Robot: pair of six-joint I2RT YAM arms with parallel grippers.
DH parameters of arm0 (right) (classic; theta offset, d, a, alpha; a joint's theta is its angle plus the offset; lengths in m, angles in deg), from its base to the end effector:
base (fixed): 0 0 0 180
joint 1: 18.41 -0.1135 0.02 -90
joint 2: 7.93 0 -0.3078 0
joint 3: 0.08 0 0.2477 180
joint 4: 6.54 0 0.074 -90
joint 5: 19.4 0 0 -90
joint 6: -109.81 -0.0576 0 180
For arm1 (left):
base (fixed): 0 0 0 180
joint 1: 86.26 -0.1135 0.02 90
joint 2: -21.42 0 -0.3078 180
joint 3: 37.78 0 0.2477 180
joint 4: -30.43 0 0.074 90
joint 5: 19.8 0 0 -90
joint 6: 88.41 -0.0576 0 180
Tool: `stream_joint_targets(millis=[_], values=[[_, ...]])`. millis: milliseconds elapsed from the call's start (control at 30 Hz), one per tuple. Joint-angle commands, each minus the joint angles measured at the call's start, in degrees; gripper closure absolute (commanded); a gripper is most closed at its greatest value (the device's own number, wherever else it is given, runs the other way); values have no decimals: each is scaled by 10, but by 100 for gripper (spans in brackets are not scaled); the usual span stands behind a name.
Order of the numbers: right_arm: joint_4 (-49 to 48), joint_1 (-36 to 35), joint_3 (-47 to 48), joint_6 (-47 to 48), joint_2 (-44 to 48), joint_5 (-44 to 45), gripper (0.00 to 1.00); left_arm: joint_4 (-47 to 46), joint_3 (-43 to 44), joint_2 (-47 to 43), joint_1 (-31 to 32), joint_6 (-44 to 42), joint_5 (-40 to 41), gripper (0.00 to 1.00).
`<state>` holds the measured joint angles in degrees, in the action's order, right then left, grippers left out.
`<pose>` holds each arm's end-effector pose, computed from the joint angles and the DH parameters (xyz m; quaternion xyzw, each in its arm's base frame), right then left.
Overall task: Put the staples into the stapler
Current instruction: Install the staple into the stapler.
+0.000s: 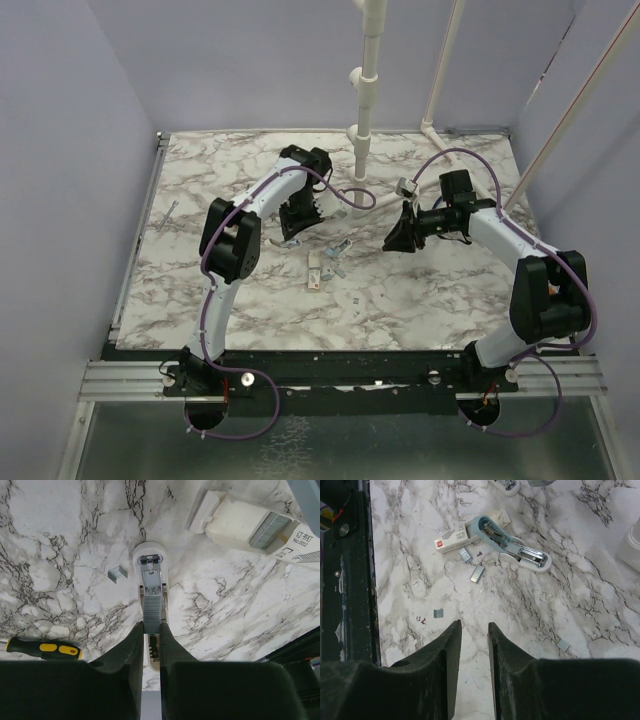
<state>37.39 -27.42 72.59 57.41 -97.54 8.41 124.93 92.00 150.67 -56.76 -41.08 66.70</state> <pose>0.2922 0.0979 0.2610 -0.4472 0.7098 0.4312 0.3321 0.3928 -0.2263 0.2230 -0.5875 -0.8079 0.0343 0.0309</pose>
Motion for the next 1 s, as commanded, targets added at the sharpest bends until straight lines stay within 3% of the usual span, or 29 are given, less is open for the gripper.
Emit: stream_joint_targets(millis=[0, 967], values=[[16, 0, 13, 8, -8, -8, 68, 12, 11, 17, 3, -11, 8, 100], [15, 0, 13, 9, -10, -6, 68, 11, -1, 28, 3, -14, -2, 100]])
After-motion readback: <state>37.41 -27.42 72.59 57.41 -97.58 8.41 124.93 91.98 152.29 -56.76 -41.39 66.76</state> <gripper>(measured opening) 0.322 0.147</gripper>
